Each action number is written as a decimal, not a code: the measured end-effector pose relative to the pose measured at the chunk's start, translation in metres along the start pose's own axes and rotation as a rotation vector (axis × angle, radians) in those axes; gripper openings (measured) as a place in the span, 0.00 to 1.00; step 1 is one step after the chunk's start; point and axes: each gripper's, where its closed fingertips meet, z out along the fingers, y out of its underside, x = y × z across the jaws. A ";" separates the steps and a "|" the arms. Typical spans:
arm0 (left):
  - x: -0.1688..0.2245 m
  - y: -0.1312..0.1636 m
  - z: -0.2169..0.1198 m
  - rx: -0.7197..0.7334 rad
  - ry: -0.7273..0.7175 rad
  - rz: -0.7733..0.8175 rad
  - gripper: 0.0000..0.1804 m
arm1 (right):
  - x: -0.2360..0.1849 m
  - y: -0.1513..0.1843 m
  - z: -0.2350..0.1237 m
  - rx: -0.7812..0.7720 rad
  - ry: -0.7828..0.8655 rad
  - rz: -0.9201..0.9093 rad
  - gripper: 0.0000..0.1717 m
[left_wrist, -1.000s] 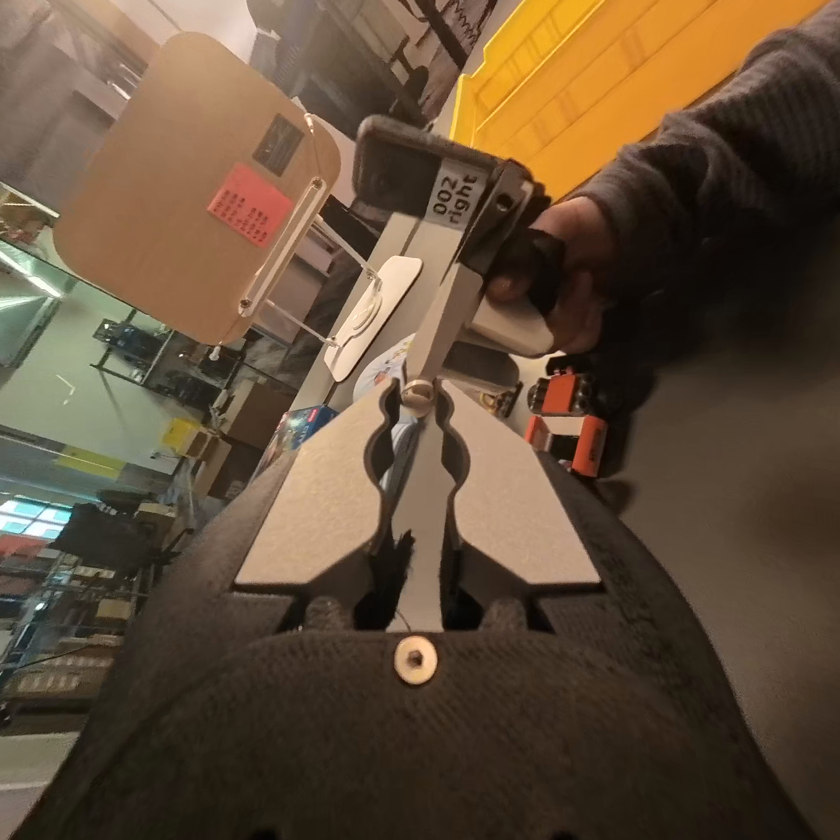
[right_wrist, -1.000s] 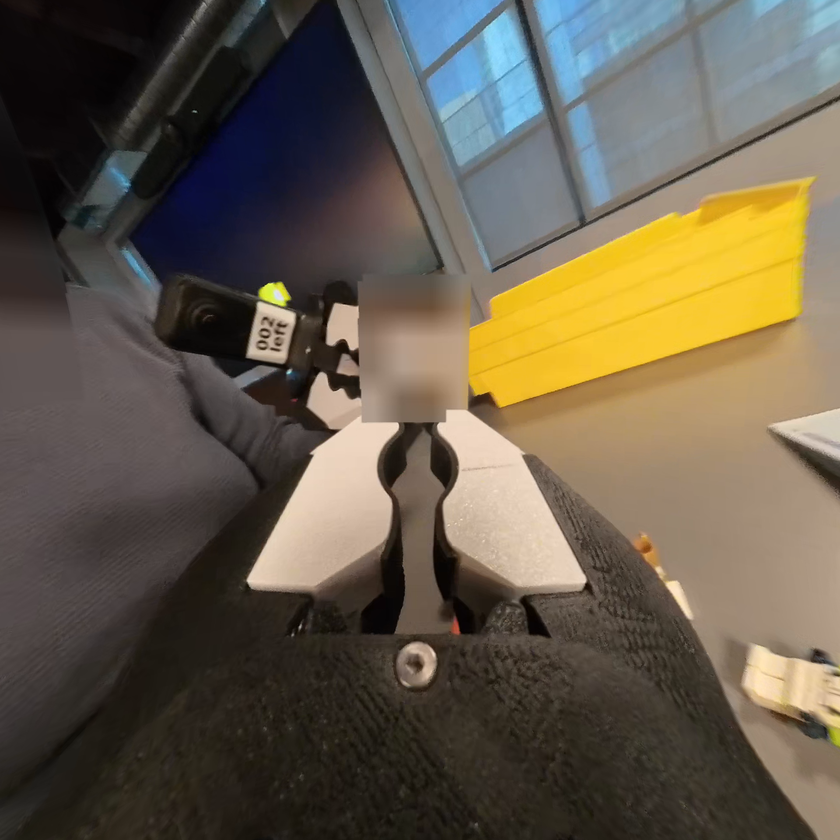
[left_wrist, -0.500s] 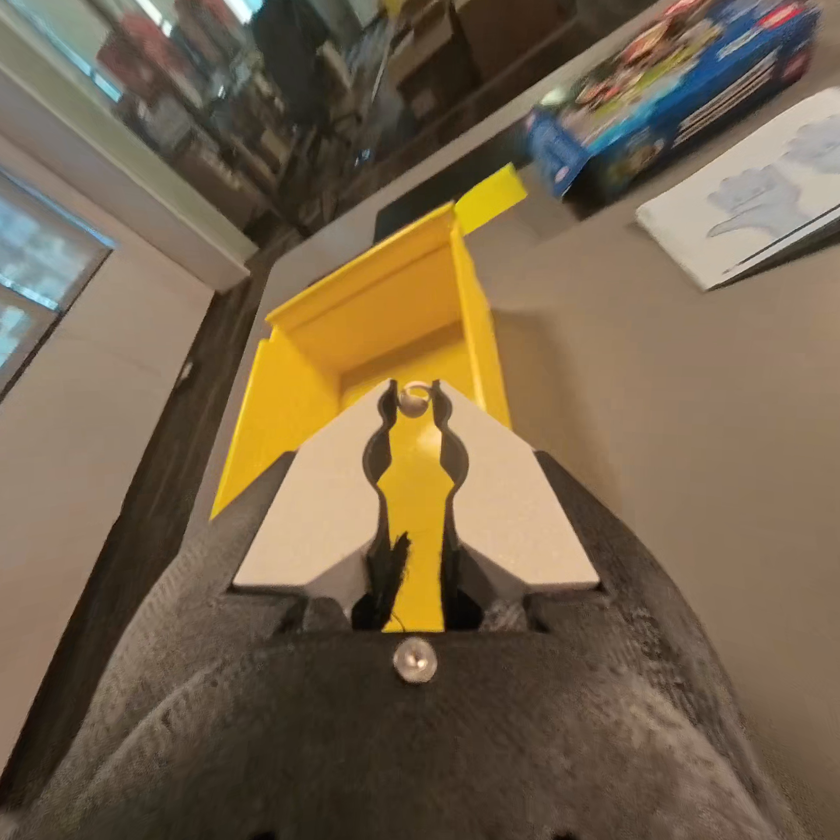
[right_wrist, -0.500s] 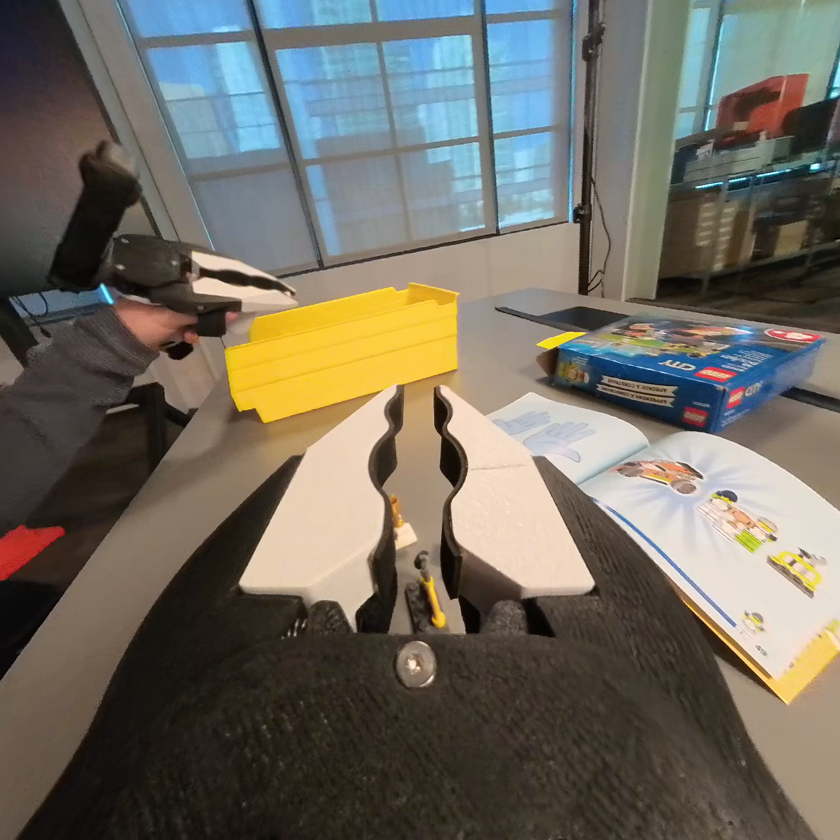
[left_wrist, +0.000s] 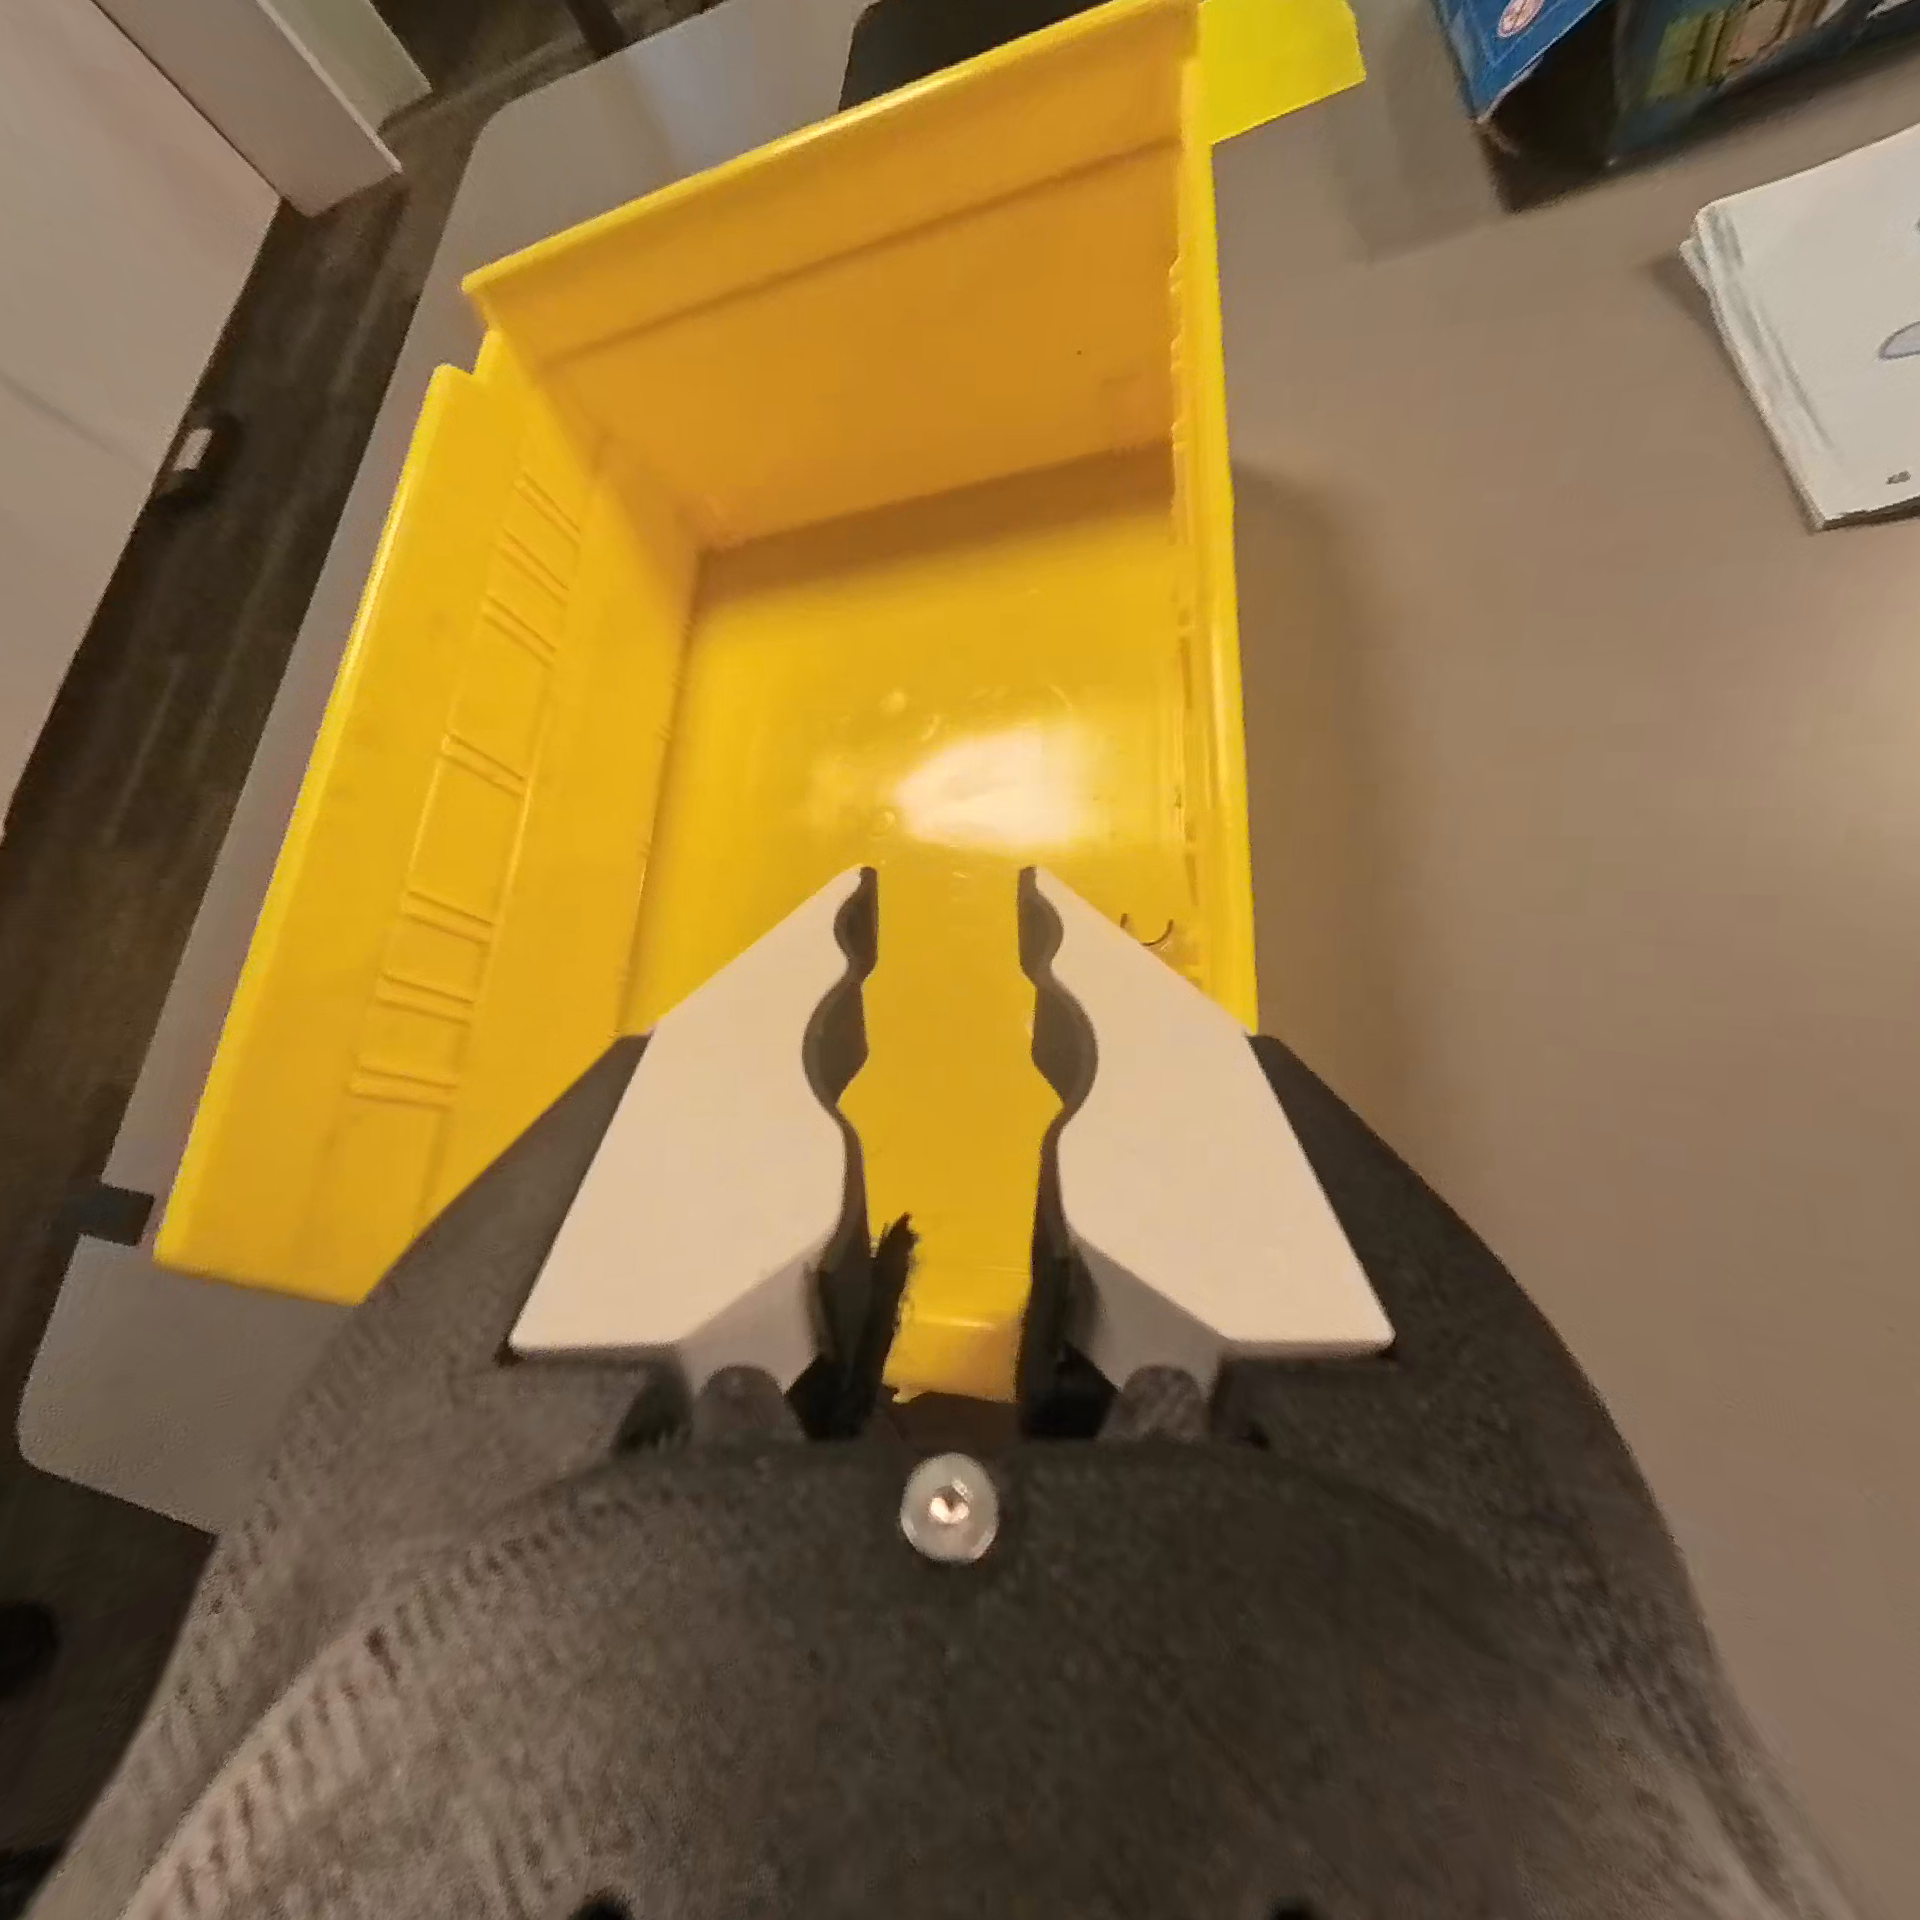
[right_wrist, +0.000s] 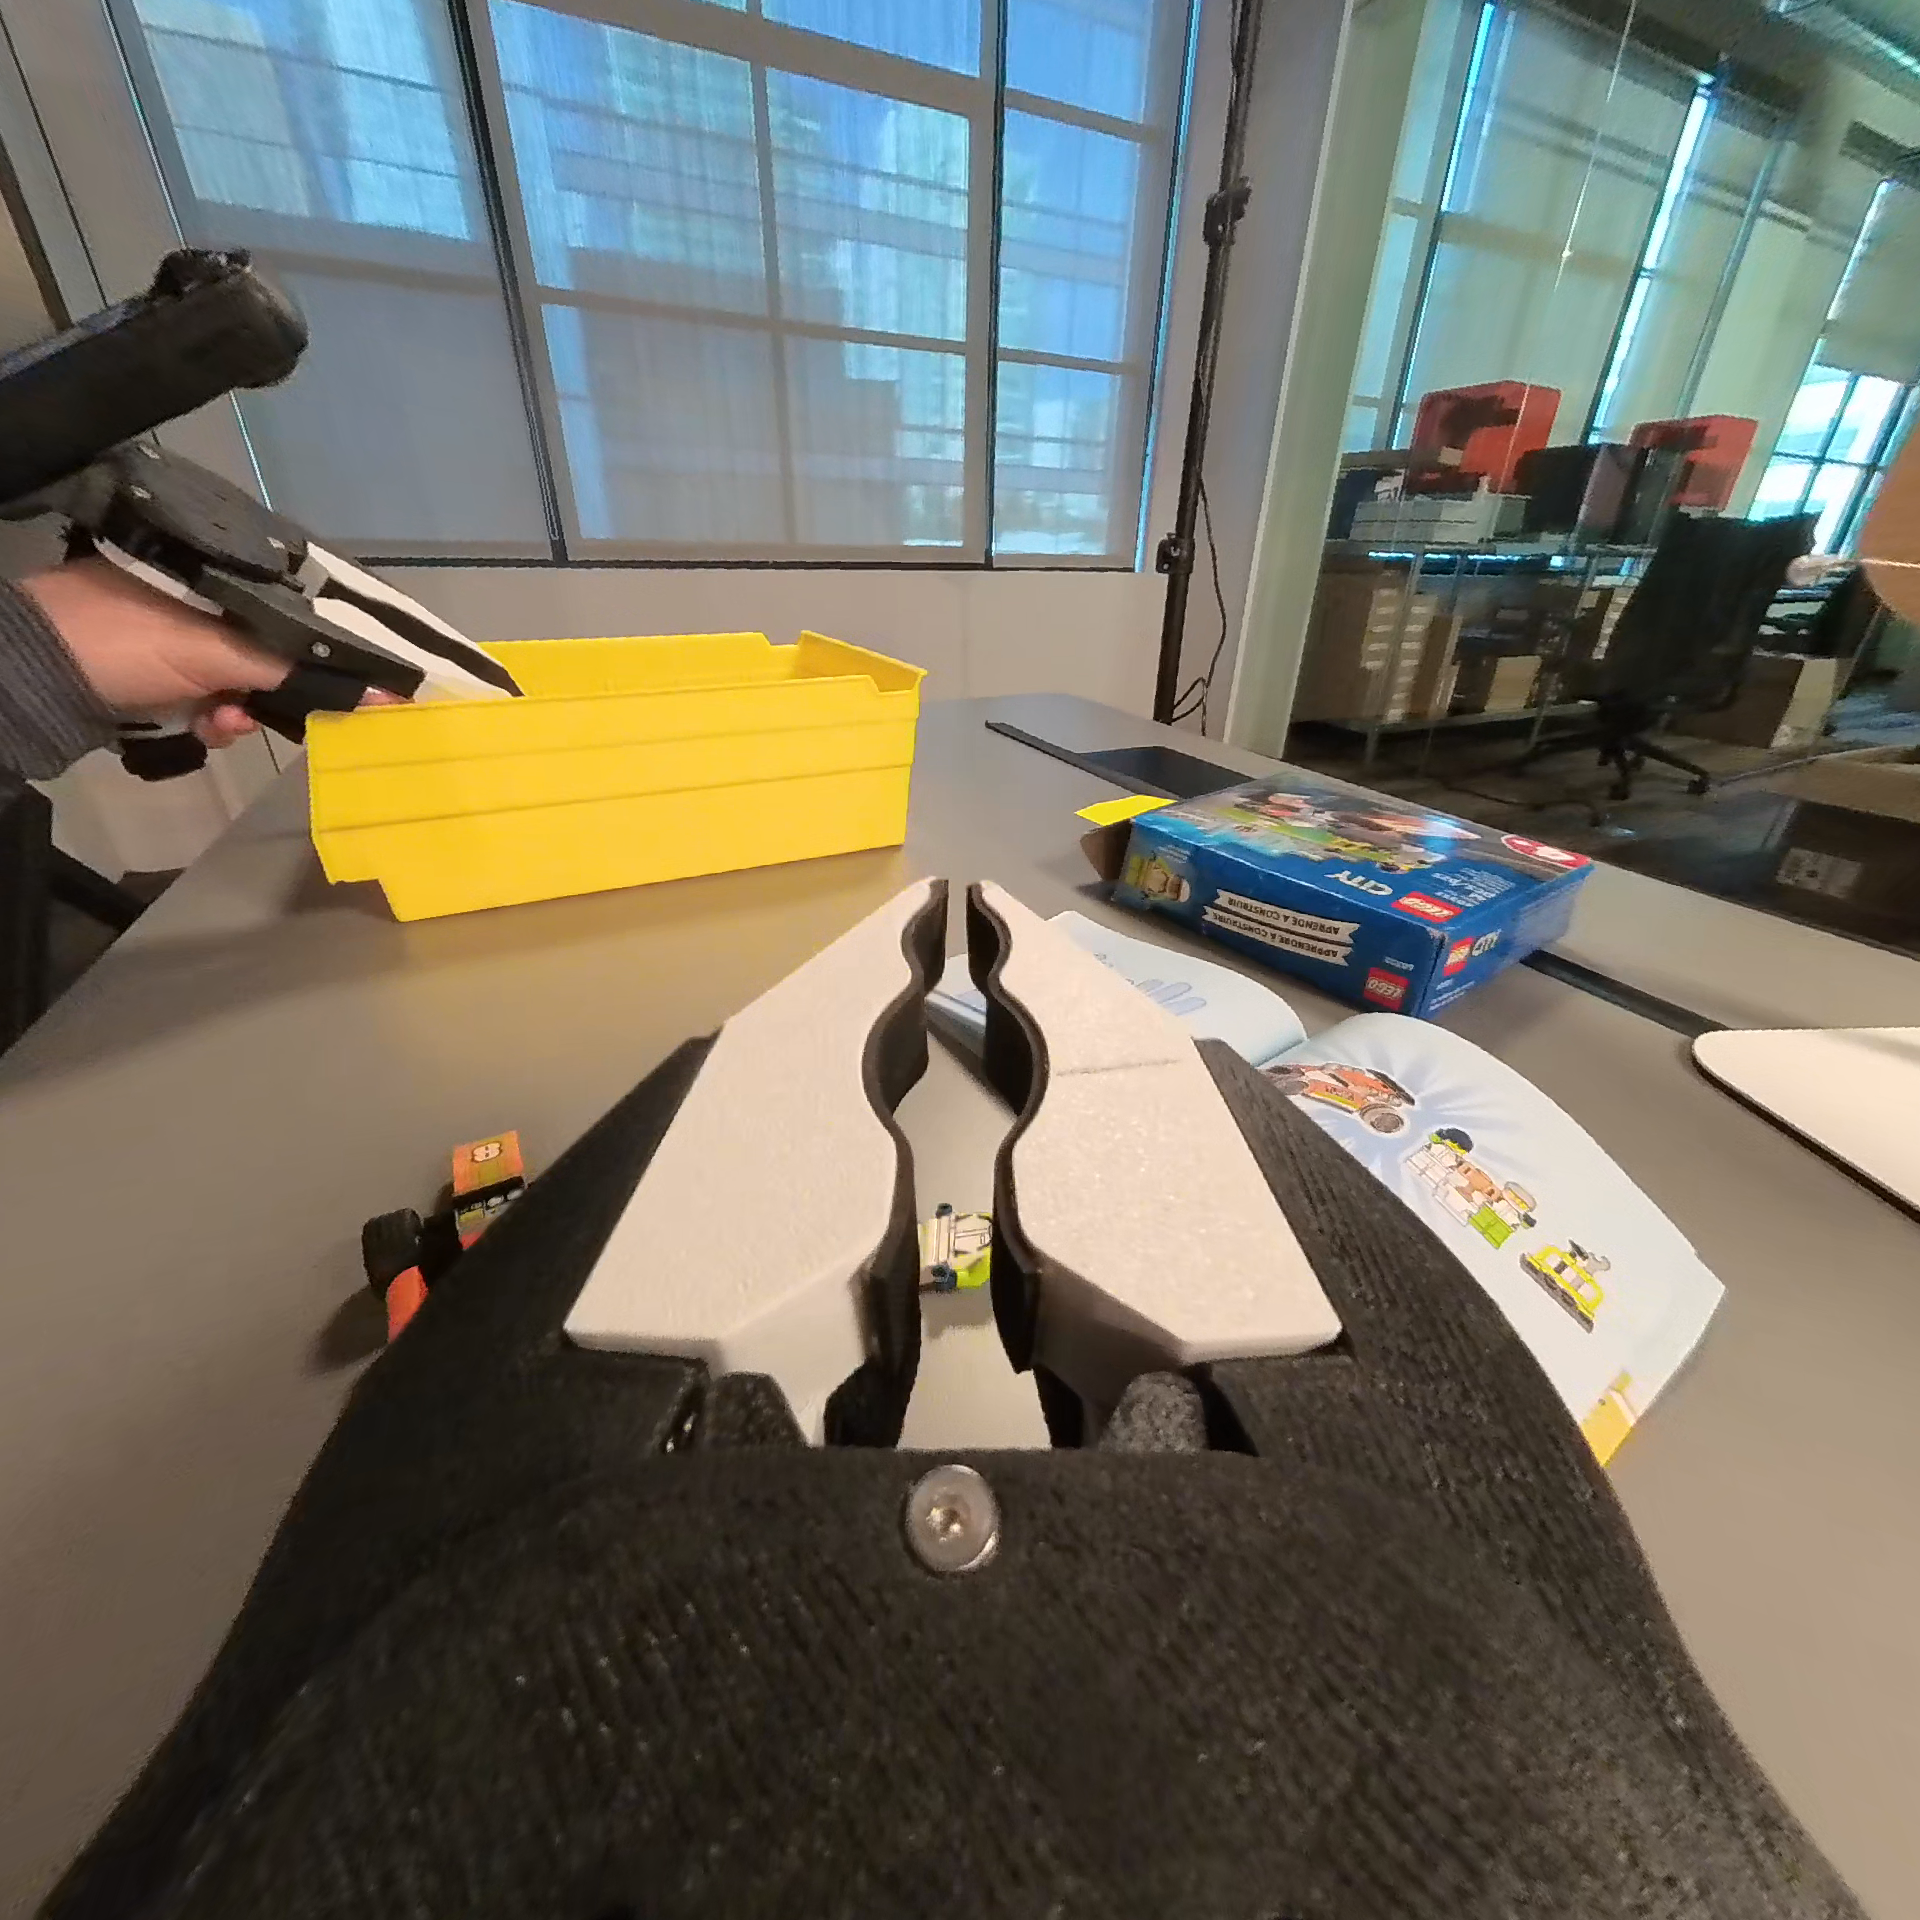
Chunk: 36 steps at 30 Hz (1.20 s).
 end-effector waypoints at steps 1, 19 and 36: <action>0.000 0.000 0.000 0.004 0.002 -0.006 0.14 | 0.000 0.000 0.000 -0.001 0.000 -0.001 0.01; 0.160 -0.099 -0.065 0.611 0.285 0.367 0.14 | 0.008 -0.003 -0.003 0.027 0.044 0.009 0.02; 0.317 -0.049 -0.020 0.262 1.159 0.548 0.00 | 0.010 -0.003 -0.003 0.034 0.047 0.027 0.07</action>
